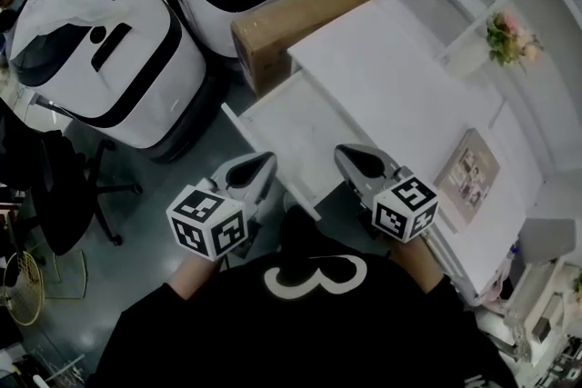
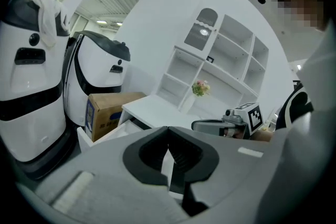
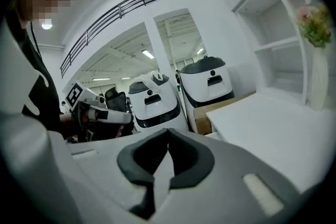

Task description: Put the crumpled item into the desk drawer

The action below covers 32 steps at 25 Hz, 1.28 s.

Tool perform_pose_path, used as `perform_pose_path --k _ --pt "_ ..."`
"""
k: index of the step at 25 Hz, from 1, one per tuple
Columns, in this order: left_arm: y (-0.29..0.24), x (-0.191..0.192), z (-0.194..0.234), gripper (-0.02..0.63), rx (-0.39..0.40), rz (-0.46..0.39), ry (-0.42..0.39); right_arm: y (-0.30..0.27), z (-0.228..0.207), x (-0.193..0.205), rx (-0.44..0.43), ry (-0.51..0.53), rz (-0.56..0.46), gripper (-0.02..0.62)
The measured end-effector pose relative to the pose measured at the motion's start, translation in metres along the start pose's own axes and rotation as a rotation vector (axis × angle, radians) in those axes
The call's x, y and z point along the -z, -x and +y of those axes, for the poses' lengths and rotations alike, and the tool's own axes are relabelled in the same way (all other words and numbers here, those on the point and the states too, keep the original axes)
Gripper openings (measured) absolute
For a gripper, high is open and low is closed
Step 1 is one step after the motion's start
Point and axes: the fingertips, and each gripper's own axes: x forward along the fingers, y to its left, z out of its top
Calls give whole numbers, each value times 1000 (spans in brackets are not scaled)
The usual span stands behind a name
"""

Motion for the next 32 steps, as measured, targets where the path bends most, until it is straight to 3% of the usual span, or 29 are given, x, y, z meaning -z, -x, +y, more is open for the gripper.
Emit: perform_pose_path --k 12,32 --pt "28 -3 -69 9 97 -29 -93 61 56 -2 -39 27 -98 3" --pt "37 16 -79 9 96 -1 -107 66 61 17 -34 -9 -102 3"
